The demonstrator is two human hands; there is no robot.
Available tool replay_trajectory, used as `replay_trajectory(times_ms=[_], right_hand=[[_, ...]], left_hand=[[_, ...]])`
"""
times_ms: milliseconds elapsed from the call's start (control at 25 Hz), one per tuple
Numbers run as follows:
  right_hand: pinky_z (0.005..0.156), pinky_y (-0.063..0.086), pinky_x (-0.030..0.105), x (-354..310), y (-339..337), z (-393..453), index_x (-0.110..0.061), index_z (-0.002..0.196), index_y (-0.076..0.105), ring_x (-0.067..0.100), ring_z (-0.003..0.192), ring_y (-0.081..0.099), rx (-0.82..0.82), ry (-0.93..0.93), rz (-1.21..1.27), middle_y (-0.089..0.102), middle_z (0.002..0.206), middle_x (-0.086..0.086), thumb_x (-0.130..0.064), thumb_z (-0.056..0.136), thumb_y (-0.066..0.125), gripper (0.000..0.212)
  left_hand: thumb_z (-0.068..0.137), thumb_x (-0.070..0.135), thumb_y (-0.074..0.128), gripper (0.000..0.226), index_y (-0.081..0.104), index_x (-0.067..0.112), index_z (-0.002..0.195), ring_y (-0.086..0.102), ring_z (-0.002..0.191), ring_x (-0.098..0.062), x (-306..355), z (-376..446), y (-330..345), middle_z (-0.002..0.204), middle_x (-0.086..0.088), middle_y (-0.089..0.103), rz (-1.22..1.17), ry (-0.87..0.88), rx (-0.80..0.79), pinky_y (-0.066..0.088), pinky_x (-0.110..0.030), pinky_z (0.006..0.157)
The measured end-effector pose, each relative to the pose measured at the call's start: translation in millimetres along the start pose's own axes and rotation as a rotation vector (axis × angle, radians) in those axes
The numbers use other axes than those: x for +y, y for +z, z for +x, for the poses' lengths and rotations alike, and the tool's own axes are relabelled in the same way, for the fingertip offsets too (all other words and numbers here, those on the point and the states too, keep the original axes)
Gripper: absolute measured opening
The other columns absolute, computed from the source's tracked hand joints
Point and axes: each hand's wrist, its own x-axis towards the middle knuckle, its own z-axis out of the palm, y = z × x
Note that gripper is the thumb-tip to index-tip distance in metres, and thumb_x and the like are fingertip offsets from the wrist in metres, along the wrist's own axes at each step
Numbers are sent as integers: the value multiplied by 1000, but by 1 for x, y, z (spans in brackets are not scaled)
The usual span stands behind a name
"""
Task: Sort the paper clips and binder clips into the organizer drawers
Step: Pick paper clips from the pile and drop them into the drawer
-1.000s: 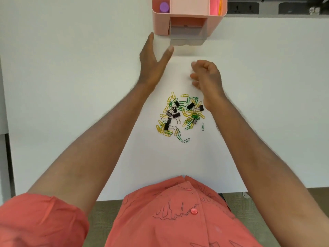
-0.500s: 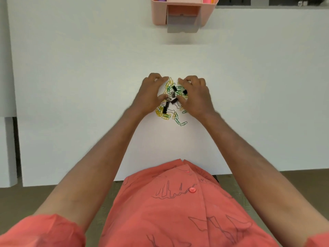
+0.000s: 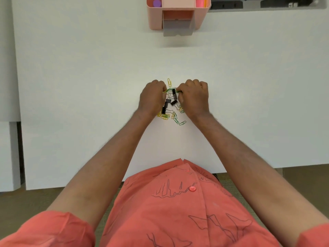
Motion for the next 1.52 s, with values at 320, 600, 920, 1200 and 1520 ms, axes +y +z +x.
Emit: replay_trajectory(times_ms=[320,600,920,1200,1520], right_hand=[[94,33,39,10,-18,25,-31,102,71,18,106,59,-251,174,261,69,103,-10,-26,95,61,13],[82,55,27,19,-52,55,-22,103,71,10,86,69,-305,484,1088,75,94,-1,-6,94,63,20],[79,51,17,11,-79,172,-24,108,73,5,94,62,54,132,495,72,106,-9,-20,96,61,18],[88,55,42,9,-68,200,-26,114,75,24,106,63,-4,55,186,75,112,-3,-21,98,57,25],[77,46,24,35,-60,131,-25,104,72,8,86,54,177,184,504,66,101,-9,-19,95,56,19]], left_hand=[[86,14,61,11,69,17,94,63,87,-18,2,6,-5,94,5,68,-192,-148,45,46,-30,71],[89,12,68,10,71,19,95,60,78,-7,-7,15,-16,82,12,65,-620,-272,8,51,-25,76],[86,12,68,15,69,27,85,53,67,1,4,58,-69,79,17,68,-801,-181,259,43,-11,64],[86,17,63,14,72,25,92,52,63,-1,29,121,-103,95,11,73,-568,-44,334,49,-23,66],[95,22,56,24,73,31,108,67,98,-21,55,161,-100,105,10,75,-95,8,315,53,-34,75]])
